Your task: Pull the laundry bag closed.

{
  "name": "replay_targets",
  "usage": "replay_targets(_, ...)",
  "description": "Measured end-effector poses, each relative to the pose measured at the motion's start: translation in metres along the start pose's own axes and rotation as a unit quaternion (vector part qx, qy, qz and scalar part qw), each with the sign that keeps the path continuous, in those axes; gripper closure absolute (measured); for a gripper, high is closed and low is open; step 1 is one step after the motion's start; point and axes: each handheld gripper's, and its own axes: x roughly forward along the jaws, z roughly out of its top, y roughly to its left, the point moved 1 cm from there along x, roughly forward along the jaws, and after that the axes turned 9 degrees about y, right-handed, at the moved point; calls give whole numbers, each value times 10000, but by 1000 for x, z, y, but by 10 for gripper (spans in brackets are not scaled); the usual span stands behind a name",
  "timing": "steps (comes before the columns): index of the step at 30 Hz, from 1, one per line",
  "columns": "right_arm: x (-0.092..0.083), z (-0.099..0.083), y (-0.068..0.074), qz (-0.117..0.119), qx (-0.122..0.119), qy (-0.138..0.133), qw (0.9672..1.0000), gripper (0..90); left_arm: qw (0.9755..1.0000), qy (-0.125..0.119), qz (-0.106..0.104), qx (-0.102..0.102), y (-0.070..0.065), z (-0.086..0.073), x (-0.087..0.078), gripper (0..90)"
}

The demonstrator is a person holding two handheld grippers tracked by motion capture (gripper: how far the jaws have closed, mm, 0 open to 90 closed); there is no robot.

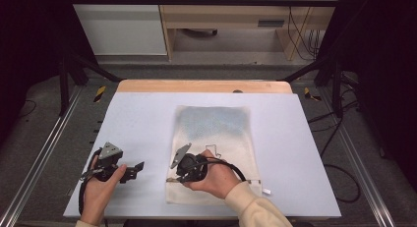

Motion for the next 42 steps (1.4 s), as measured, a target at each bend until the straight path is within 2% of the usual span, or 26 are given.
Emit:
replay_targets(9,20,15,5,209,108,-130,9996,731,10000,75,36,-2,0,0,2,68)
replay_targets(18,32,22,7,198,104,-77,9997,748,10000,78,9,-50,0,0,1,69)
replay_targets(20,34,23,8,286,103,-89,9995,757,10000,84,-5,-32,-2,-1,0,69)
replay_targets(25,39,24,8,231,40,-86,9997,790,10000,78,-38,41,-7,-1,-1,69)
replay_targets(30,41,23,7,258,-17,-87,9996,817,9999,76,-87,29,-9,-2,-1,69)
replay_targets(31,39,23,5,279,-30,-82,9996,819,9999,87,-140,4,-10,-4,-3,69)
replay_targets(36,30,21,1,379,44,-266,9989,819,9999,84,-144,-36,-11,-6,-4,69)
replay_targets(38,25,20,-2,461,-14,-244,9986,819,9996,63,-223,-139,-14,-9,-6,69)
replay_targets(42,20,21,-5,516,4,-353,9980,819,9994,15,-316,-155,-21,-13,-12,68)
